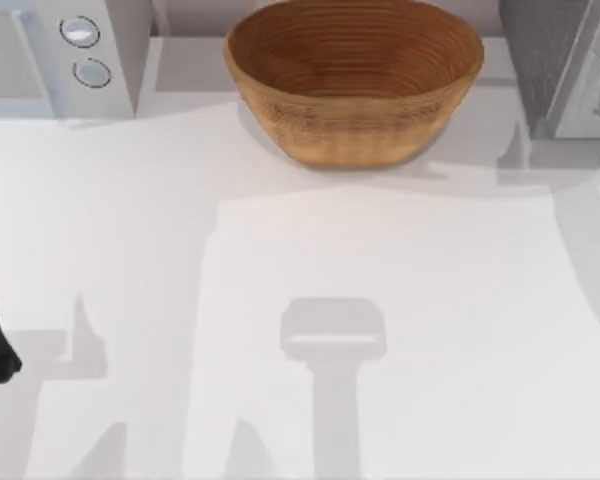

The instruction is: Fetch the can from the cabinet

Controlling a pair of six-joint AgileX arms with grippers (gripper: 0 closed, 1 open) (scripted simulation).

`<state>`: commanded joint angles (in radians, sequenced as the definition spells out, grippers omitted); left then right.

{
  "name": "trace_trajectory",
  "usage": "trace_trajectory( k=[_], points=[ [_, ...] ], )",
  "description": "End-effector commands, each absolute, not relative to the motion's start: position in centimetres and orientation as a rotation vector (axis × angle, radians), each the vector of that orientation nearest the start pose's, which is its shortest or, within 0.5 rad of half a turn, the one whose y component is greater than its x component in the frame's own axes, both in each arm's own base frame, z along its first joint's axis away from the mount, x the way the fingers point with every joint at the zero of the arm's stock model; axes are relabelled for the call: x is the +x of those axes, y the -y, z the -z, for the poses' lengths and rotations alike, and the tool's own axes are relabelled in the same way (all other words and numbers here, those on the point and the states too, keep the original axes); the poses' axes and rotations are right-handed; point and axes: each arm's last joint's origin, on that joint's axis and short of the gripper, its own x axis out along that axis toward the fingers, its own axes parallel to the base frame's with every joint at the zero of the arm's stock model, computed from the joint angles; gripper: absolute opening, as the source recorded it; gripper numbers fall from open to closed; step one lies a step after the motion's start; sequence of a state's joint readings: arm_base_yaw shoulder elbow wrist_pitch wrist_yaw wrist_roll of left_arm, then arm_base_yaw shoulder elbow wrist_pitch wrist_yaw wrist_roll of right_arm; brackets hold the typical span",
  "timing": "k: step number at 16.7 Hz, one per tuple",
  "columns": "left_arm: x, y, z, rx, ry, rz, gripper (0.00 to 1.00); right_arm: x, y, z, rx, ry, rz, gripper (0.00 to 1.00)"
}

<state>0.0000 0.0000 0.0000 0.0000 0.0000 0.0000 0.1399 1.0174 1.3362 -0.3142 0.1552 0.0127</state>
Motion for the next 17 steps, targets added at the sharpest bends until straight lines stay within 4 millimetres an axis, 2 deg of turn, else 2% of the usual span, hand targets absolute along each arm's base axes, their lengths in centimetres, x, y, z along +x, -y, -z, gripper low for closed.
trace_trajectory(
  k=[3,6,8,14,17],
  points=[
    [10.6,0.1,-16.0,0.000,0.000,0.000,1.00,22.7,-3.6,-49.2,0.002,0.014,0.004,1.00],
    [10.6,0.1,-16.0,0.000,0.000,0.000,1.00,24.9,-4.4,-50.7,0.001,0.006,0.001,1.00],
    [10.6,0.1,-16.0,0.000,0.000,0.000,1.00,25.5,-4.7,-51.0,0.000,0.001,0.000,1.00],
    [10.6,0.1,-16.0,0.000,0.000,0.000,1.00,25.6,-4.7,-51.0,0.000,0.004,0.002,1.00],
    [10.6,0.1,-16.0,0.000,0.000,0.000,1.00,28.0,-5.2,-50.3,-0.001,0.007,0.005,1.00]
  ],
)
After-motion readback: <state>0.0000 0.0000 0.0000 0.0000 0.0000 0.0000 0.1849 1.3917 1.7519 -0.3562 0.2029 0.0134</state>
